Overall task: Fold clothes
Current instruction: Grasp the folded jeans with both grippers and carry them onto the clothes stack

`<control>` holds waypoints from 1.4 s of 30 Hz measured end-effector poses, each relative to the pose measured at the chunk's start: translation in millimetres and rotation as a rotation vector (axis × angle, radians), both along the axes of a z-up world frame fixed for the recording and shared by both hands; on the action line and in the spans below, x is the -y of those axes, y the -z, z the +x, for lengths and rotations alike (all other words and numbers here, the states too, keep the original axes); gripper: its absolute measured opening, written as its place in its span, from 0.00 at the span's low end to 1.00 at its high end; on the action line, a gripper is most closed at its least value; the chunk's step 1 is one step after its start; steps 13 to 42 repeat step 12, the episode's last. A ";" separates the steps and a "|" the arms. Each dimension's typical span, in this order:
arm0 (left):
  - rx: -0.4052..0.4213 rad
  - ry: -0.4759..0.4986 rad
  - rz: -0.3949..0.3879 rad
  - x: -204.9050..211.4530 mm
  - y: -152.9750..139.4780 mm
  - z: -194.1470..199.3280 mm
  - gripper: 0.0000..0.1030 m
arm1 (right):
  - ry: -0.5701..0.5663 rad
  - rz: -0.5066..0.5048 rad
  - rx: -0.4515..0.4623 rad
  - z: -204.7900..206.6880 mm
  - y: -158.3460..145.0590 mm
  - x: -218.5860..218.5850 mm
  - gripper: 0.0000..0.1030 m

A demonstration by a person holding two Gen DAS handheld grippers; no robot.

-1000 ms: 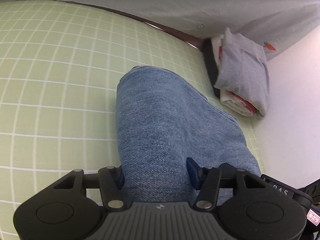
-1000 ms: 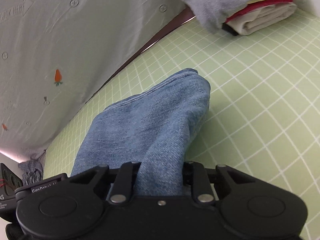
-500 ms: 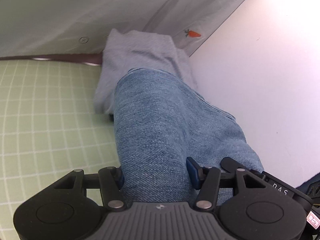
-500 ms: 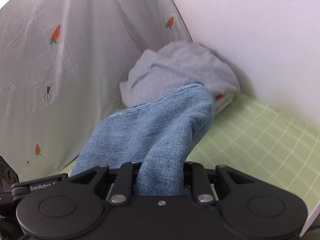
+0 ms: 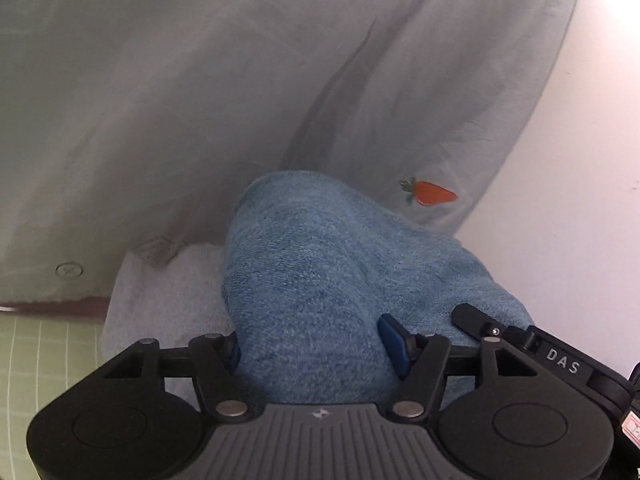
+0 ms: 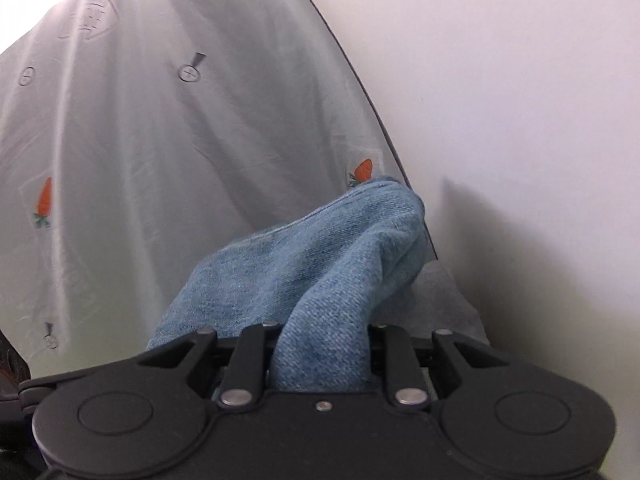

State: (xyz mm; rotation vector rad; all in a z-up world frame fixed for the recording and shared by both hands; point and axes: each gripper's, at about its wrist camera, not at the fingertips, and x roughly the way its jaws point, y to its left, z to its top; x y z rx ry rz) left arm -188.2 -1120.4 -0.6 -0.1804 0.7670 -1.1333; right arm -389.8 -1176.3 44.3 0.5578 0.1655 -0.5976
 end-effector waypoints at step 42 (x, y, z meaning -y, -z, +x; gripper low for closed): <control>0.057 0.001 -0.012 24.9 24.3 15.1 0.74 | 0.040 -0.023 -0.047 64.3 57.8 41.7 0.33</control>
